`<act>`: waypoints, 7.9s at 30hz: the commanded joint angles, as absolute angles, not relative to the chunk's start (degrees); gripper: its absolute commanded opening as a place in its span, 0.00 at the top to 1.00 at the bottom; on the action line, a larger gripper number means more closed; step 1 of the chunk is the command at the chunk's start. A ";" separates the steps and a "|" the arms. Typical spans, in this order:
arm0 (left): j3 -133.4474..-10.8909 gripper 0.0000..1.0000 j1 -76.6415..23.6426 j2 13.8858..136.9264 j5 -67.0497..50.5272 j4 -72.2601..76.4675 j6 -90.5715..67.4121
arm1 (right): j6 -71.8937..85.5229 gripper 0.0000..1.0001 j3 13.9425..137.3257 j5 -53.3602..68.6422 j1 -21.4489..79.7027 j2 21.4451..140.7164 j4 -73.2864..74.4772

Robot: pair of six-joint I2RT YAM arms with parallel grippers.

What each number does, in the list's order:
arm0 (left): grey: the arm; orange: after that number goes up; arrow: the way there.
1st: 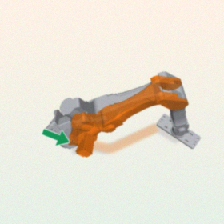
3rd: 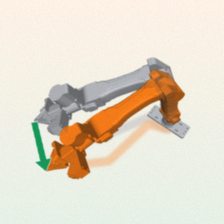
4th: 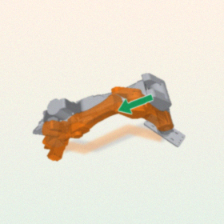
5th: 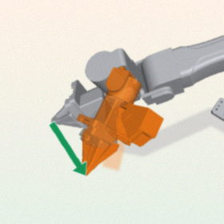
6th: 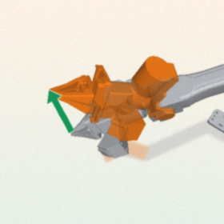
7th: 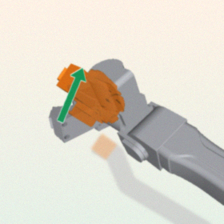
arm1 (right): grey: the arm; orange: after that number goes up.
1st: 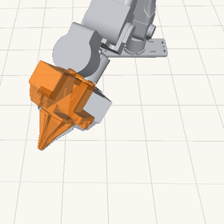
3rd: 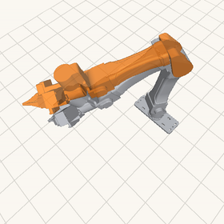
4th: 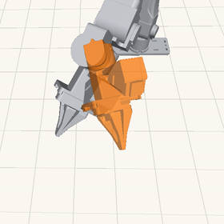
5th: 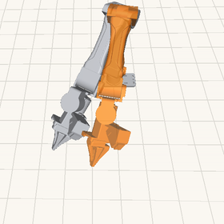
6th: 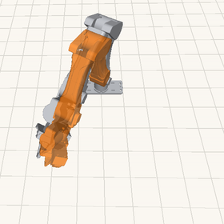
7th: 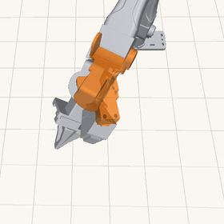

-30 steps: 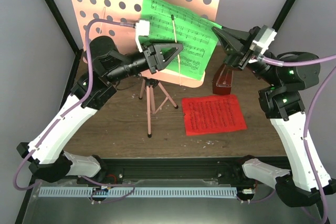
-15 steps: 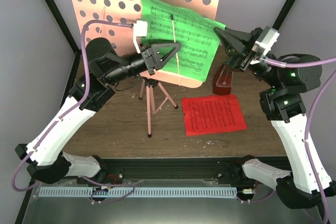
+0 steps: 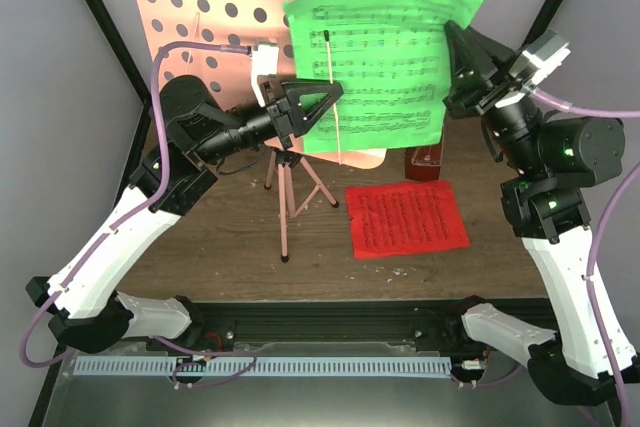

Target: Pack up the instrument practice props

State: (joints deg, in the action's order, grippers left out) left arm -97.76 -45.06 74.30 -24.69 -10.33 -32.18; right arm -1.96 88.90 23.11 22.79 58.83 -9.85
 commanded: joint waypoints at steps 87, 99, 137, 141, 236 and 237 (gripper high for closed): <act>-40.26 0.27 -33.75 46.20 -17.89 -11.95 -36.76 | 43.06 0.00 30.87 -3.57 23.20 21.55 19.70; -43.20 0.55 -33.53 52.42 -15.53 -12.13 -27.30 | 42.56 0.13 32.60 36.67 23.38 44.06 -0.17; -43.24 1.00 -33.55 55.64 -15.40 -16.87 -6.93 | 45.31 0.46 55.88 29.34 40.52 73.09 -16.65; -43.36 1.00 -33.55 56.10 -16.47 -17.74 -5.94 | 45.02 0.54 56.29 29.33 40.60 74.09 -17.05; -41.38 1.00 -33.56 53.26 -15.24 -16.79 4.50 | 65.06 0.23 40.10 11.51 43.10 63.70 -27.44; -41.40 1.00 -33.60 53.27 -15.33 -16.77 4.49 | 68.33 0.24 41.17 12.08 43.15 64.51 -26.44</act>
